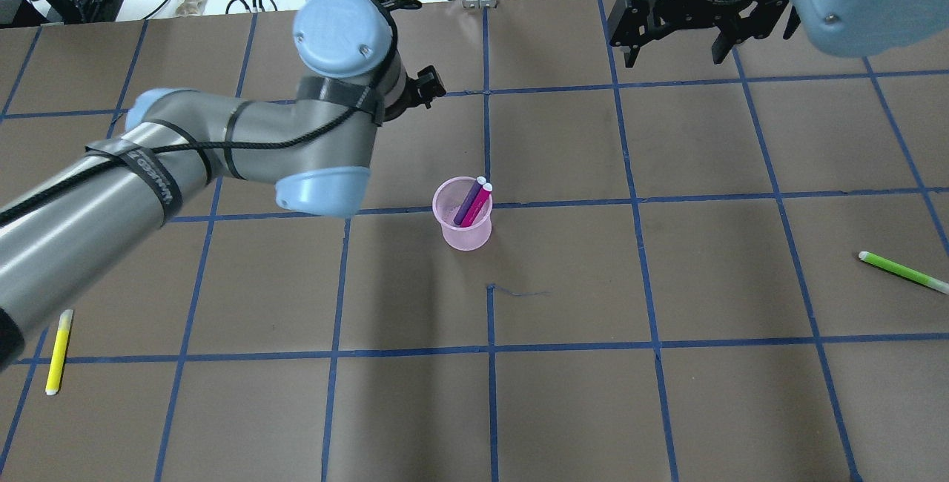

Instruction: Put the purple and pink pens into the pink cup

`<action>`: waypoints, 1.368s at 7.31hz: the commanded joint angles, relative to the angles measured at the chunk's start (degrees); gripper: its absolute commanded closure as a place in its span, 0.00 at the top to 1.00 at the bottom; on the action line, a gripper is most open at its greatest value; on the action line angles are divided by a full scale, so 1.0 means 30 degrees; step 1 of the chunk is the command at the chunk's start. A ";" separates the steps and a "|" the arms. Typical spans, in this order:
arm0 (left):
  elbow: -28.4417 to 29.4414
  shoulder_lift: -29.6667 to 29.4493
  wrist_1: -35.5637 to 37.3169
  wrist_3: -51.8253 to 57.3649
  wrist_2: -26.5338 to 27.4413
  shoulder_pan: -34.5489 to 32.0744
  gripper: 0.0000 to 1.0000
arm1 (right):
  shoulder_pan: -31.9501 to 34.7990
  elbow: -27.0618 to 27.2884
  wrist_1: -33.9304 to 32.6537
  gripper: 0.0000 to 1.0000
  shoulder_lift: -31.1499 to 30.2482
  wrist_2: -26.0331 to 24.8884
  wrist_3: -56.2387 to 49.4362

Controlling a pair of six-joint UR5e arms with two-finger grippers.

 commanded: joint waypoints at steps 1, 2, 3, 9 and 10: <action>0.2958 0.0600 -0.6629 0.4260 -0.0786 0.2488 1.00 | 0.0013 0.0065 0.0023 1.00 -0.0014 -0.0027 -0.0062; 0.3290 0.1154 -0.7902 0.8603 -0.1221 0.2757 1.00 | 0.0013 0.0094 0.0023 1.00 -0.0043 0.0147 -0.0062; 0.3554 0.1768 -1.1250 0.9836 -0.2733 0.3485 1.00 | 0.0013 0.0065 0.0023 1.00 -0.0072 0.0004 -0.0091; 0.1718 0.5076 -1.3334 1.1224 -0.1804 0.4693 1.00 | 0.0072 0.0094 0.0081 1.00 -0.0219 -0.0818 -0.0150; 0.1479 0.5665 -1.3421 1.1457 -0.1869 0.4693 1.00 | 0.0072 0.0065 0.0081 1.00 -0.0219 -0.0818 -0.0150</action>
